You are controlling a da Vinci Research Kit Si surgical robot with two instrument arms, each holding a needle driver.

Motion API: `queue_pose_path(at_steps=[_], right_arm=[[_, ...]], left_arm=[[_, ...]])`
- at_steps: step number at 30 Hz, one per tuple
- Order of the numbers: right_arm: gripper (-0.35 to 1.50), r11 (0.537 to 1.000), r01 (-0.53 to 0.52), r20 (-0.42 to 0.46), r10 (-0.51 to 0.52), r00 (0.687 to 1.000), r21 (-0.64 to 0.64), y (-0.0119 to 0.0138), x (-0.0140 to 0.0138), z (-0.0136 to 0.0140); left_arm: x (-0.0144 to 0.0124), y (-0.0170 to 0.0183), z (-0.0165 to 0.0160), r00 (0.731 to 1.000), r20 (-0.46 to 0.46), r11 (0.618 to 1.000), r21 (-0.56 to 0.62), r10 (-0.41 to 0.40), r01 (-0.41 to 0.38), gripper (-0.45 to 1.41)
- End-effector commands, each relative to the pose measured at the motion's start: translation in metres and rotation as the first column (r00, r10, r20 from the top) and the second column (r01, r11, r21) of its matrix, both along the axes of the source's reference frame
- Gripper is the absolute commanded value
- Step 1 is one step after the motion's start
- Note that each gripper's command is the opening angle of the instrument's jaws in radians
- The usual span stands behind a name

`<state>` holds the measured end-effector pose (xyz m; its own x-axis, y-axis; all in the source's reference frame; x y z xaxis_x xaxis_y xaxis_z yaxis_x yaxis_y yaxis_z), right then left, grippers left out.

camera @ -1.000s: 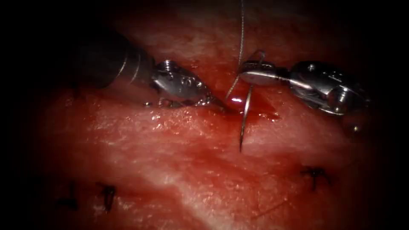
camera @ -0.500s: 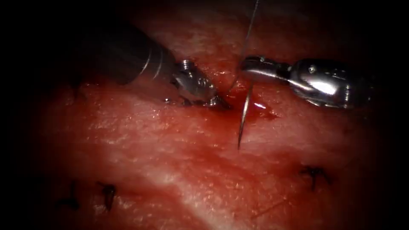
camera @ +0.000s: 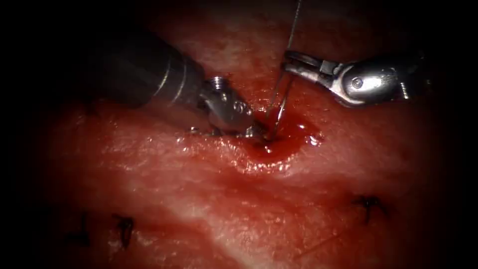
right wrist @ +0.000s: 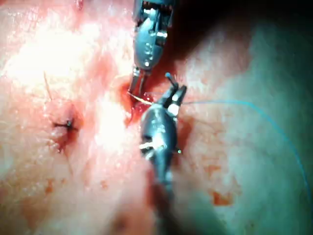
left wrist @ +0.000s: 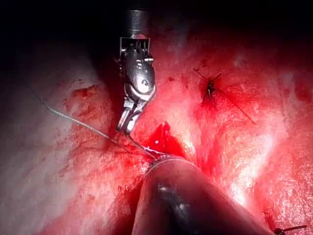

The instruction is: Wound Closure

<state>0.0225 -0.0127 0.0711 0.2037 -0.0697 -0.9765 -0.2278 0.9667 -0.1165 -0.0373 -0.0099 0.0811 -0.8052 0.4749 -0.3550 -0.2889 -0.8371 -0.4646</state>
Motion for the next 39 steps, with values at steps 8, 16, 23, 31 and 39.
queue_pose_path(at_steps=[8, 16, 23, 31, 39], right_arm=[[-0.35, 0.98, 0.027, 0.05, -0.017, 0.999, -0.2, -0.0014, 0.0018, 0.0007], [-0.35, 0.958, 0.041, 0.083, -0.018, 0.996, -0.284, -0.0026, 0.002, 0.0011], [-0.35, 0.953, 0.03, 0.086, -0.004, 0.996, -0.303, -0.0027, 0.0022, 0.0011], [-0.35, 0.951, 0.022, 0.069, -0.001, 0.998, -0.31, -0.0038, 0.0031, 0.0006], [-0.35, 0.968, 0.011, 0.047, 0.001, 0.999, -0.251, -0.004, 0.0032, 0.0003]], left_arm=[[0.001, -0.0011, 0.0003, 1.0, 0.008, 1.0, -0.001, 0.013, -0.013, 0.0], [0.001, -0.0011, 0.0002, 1.0, 0.009, 1.0, 0.0, 0.013, -0.013, 0.0], [0.0011, -0.0018, -0.0002, 1.0, 0.005, 1.0, 0.001, 0.012, -0.012, -0.01], [0.0016, -0.0024, -0.0013, 1.0, 0.016, 1.0, 0.002, 0.007, -0.007, -0.01], [0.0019, -0.0029, -0.003, 0.999, 0.031, 1.0, 0.003, -0.005, 0.005, -0.01]])
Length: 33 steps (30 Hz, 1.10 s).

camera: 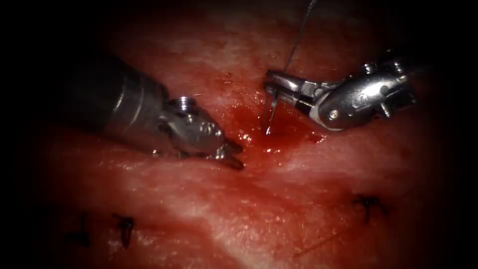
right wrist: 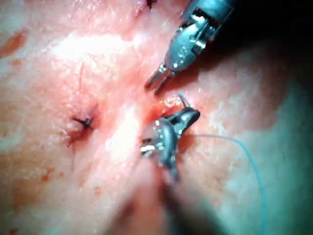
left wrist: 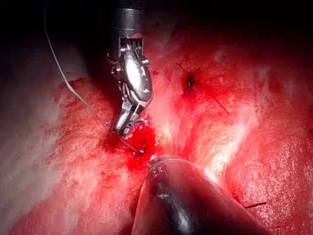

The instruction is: Wound Closure

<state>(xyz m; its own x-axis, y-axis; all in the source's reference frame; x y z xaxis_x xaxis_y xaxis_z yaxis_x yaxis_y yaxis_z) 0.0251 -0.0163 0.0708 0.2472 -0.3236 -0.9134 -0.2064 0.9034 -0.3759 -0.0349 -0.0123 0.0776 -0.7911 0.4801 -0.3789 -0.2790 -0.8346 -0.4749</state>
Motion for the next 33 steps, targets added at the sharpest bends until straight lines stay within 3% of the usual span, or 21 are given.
queue_pose_path(at_steps=[1, 11, 26, 33], right_arm=[[-0.35, 1.0, -0.009, -0.009, 0.01, 1.0, 0.027, -0.0003, 0.0006, 0.0006], [-0.35, 0.989, -0.036, -0.06, 0.045, 0.997, 0.141, -0.0004, 0.0006, 0.0004], [-0.35, 0.978, -0.059, -0.054, 0.071, 0.996, 0.198, -0.0007, 0.0009, 0.0005], [-0.35, 0.952, -0.049, -0.04, 0.064, 0.997, 0.301, -0.0018, 0.0017, 0.001]], left_arm=[[-0.0006, -0.0007, 0.0004, 1.0, 0.002, 1.0, 0.0, -0.002, 0.002, -0.03], [-0.0018, -0.0024, -0.0001, 1.0, 0.01, 1.0, -0.006, -0.021, 0.021, -0.06], [-0.0021, -0.0047, 0.0017, 1.0, 0.024, 1.0, 0.003, -0.002, 0.001, -0.08], [-0.0018, -0.0047, 0.0015, 1.0, 0.025, 1.0, 0.005, 0.001, -0.001, -0.08]])
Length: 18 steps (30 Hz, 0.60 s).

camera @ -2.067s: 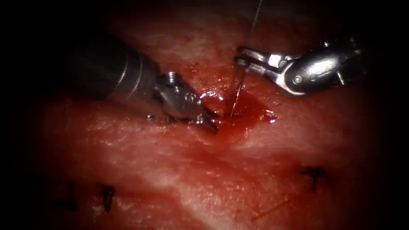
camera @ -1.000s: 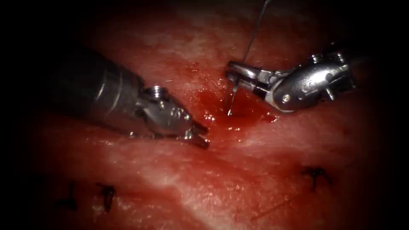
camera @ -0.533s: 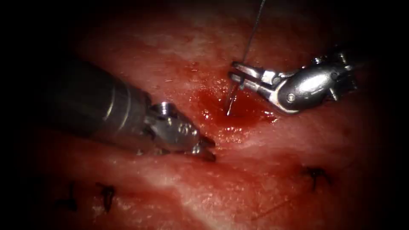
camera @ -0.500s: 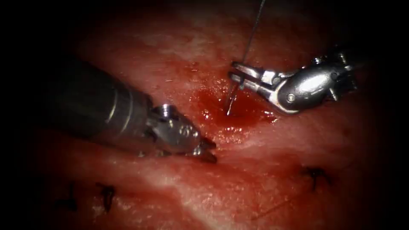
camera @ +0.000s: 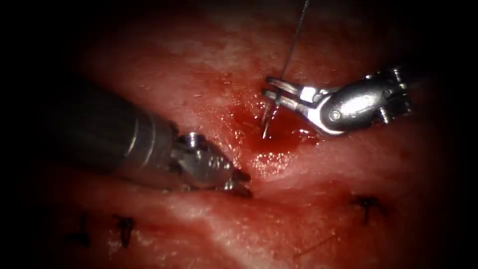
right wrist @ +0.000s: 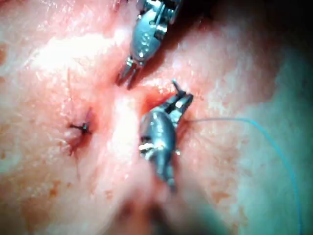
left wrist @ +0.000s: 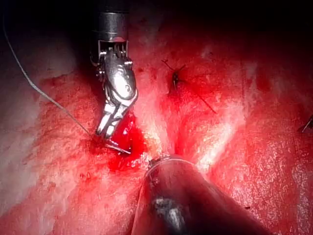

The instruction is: Wound Closure

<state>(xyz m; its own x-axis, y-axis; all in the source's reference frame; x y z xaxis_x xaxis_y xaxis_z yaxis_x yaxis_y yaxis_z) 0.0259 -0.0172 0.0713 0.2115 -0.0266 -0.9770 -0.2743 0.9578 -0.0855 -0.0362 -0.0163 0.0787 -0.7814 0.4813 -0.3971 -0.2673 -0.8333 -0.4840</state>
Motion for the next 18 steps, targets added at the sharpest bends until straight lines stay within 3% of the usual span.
queue_pose_path(at_steps=[1, 18], right_arm=[[-0.35, 1.0, 0.0, -0.005, 0.0, 1.0, 0.029, -0.0011, 0.0009, 0.0006], [-0.35, 0.944, -0.092, -0.047, 0.113, 0.993, 0.318, 0.0, 0.0003, -0.0005]], left_arm=[[-0.0005, -0.0006, 0.0004, 1.0, 0.001, 1.0, 0.002, 0.001, -0.001, -0.08], [-0.0003, -0.0011, 0.001, 1.0, 0.002, 1.0, -0.005, 0.002, -0.002, -0.1]])
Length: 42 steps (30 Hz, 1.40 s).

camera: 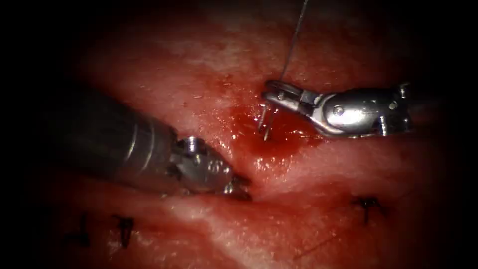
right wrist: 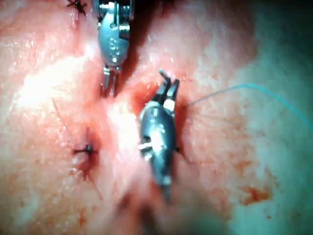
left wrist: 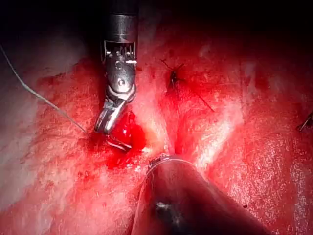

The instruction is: Wound Closure

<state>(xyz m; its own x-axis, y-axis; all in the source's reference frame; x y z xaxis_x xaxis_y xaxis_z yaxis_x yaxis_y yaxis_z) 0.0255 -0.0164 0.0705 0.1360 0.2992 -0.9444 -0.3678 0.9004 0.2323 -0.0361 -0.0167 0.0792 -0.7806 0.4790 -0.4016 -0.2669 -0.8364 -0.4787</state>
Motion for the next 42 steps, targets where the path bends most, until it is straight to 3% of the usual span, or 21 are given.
queue_pose_path(at_steps=[1, 14, 18, 20, 24, 34, 42], right_arm=[[-0.35, 1.0, -0.006, -0.007, 0.006, 1.0, 0.014, -0.0007, 0.0006, 0.0004], [-0.35, 0.991, -0.051, -0.056, 0.058, 0.997, 0.127, 0.0002, 0.0008, -0.0003], [-0.35, 0.966, -0.024, -0.092, 0.049, 0.995, 0.259, 0.0002, 0.0011, -0.0002], [-0.35, 0.938, 0.018, -0.116, 0.024, 0.993, 0.345, 0.0002, 0.0014, -0.0001], [-0.35, 0.812, 0.08, -0.132, -0.003, 0.991, 0.578, -0.0003, 0.0017, 0.0001], [-0.35, 0.598, 0.082, -0.108, 0.007, 0.994, 0.798, -0.0013, 0.0019, 0.0003], [-0.35, 0.562, 0.096, -0.104, -0.019, 0.994, 0.822, -0.0021, 0.0026, 0.0004]], left_arm=[[-0.0003, -0.0009, 0.0006, 1.0, 0.001, 1.0, 0.001, 0.004, -0.004, -0.1], [-0.0004, -0.0017, 0.0024, 1.0, 0.008, 1.0, -0.006, 0.016, -0.016, -0.1], [-0.0003, -0.0015, 0.003, 1.0, 0.011, 1.0, -0.004, 0.014, -0.014, -0.08], [-0.0001, -0.0014, 0.0032, 1.0, 0.012, 1.0, -0.004, 0.015, -0.015, -0.06], [0.0009, -0.0011, 0.0034, 1.0, 0.016, 1.0, -0.007, 0.023, -0.023, -0.05], [0.0011, -0.0011, 0.0034, 1.0, 0.017, 1.0, -0.006, 0.025, -0.025, 0.0], [0.0012, -0.001, 0.0033, 1.0, 0.015, 1.0, -0.01, 0.024, -0.024, 0.0]])
